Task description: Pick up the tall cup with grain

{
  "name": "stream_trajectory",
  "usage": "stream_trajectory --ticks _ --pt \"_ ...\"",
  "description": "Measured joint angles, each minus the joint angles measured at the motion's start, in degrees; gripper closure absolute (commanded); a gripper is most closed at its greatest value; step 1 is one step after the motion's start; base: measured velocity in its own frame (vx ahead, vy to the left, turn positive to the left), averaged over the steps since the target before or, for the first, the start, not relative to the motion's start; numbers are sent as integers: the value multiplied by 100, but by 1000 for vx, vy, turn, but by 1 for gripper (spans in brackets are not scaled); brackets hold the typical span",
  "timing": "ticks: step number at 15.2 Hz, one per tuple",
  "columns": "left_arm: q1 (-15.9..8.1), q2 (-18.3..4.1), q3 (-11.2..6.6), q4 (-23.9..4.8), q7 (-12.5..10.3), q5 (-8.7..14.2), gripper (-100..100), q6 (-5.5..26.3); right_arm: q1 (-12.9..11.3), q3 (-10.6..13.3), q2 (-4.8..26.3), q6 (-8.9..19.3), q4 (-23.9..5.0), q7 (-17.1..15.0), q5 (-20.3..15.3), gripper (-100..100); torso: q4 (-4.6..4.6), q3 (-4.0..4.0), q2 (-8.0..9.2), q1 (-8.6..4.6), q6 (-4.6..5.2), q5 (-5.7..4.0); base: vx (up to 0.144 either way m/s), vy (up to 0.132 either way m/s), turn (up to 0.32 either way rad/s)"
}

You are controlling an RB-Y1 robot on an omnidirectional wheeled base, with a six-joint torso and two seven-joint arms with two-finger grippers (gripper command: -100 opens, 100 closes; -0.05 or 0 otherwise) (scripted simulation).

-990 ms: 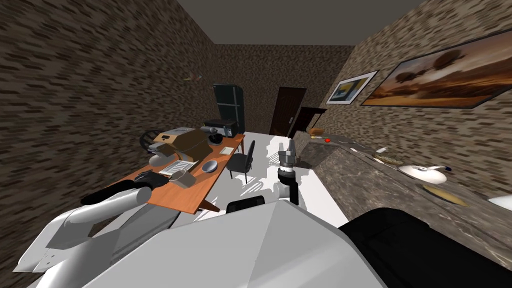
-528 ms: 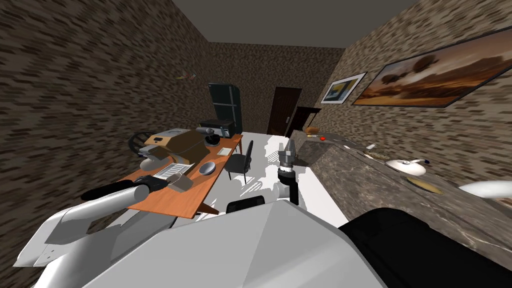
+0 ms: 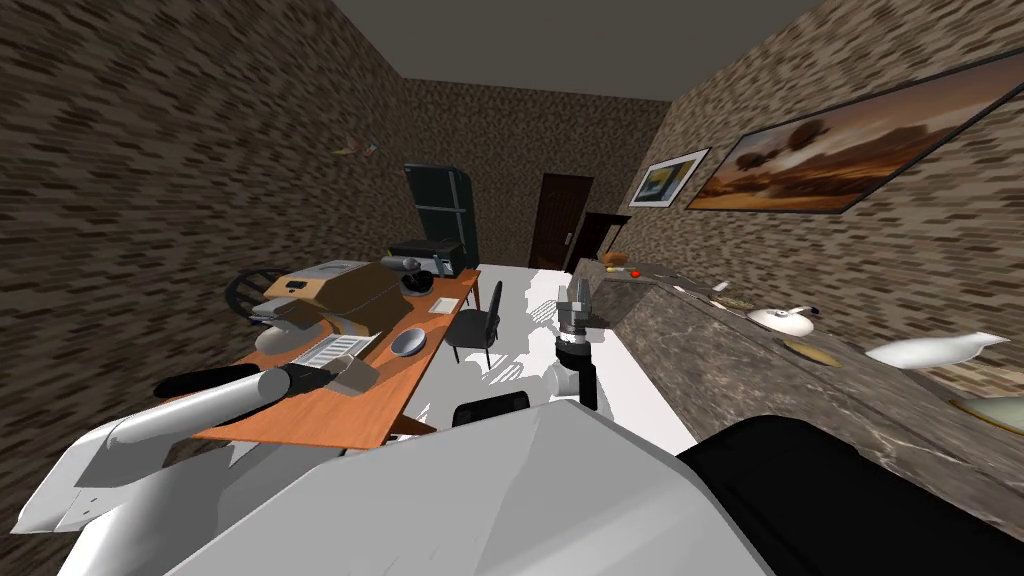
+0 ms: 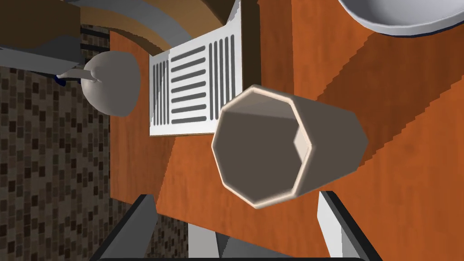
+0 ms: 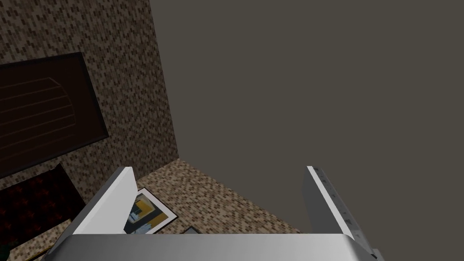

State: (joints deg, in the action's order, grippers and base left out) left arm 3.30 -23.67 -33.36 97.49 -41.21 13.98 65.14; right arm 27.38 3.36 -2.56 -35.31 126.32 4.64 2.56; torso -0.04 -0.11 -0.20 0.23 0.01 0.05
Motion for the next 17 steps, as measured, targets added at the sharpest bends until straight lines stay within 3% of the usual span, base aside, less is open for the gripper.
stream_trajectory --ticks 17 --pt "-440 -139 -422 -743 -656 81 -100 1882 1 0 0 0 0 0 0 0 -1 -3 -5 2 -3 1 26 31 -73"
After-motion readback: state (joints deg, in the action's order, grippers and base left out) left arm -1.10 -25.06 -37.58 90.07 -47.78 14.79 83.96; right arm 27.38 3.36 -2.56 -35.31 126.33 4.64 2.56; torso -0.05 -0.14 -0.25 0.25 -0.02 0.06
